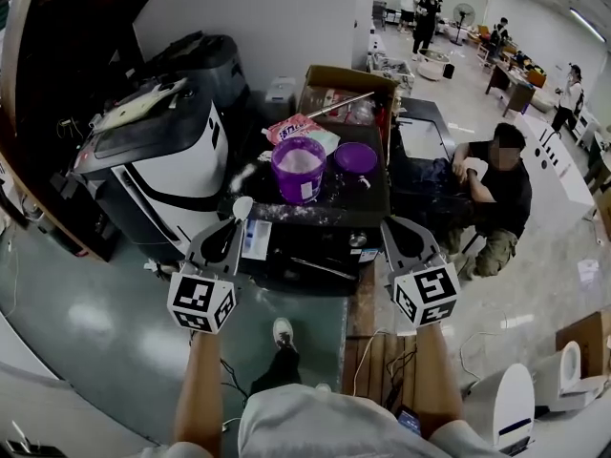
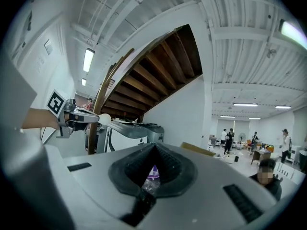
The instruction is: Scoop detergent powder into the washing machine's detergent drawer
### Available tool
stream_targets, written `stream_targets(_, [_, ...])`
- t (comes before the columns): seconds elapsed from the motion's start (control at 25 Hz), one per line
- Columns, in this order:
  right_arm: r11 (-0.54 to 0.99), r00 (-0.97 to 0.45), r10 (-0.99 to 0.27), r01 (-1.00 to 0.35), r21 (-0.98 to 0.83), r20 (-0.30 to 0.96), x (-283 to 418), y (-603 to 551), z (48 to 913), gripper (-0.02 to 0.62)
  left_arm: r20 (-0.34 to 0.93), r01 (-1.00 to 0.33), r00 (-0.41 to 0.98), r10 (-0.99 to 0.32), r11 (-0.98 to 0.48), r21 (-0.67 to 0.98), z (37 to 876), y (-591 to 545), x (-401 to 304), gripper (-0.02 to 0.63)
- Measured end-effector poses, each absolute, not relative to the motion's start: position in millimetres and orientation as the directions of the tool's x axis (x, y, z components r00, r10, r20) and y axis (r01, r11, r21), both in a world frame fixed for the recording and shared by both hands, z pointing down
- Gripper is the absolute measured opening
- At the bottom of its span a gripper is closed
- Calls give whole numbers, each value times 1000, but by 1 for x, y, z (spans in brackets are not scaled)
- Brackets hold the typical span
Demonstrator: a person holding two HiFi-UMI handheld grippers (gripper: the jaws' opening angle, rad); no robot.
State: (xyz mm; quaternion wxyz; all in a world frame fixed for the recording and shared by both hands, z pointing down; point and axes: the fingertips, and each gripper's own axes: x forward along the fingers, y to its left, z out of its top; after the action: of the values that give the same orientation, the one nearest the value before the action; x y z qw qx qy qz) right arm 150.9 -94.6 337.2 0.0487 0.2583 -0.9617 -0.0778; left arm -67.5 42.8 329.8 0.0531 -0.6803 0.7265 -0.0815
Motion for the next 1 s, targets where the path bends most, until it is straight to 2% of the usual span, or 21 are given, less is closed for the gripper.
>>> stream_targets(0.6, [831, -840, -540, -522, 194, 55, -11, -253, 339, 5, 62, -984, 9, -998, -20, -177, 328, -132, -238, 15])
stream_targets(1.0, [809, -809, -580, -559, 183, 97, -57, -303, 355, 5, 106, -961, 237, -966, -249, -121, 345, -217, -256, 15])
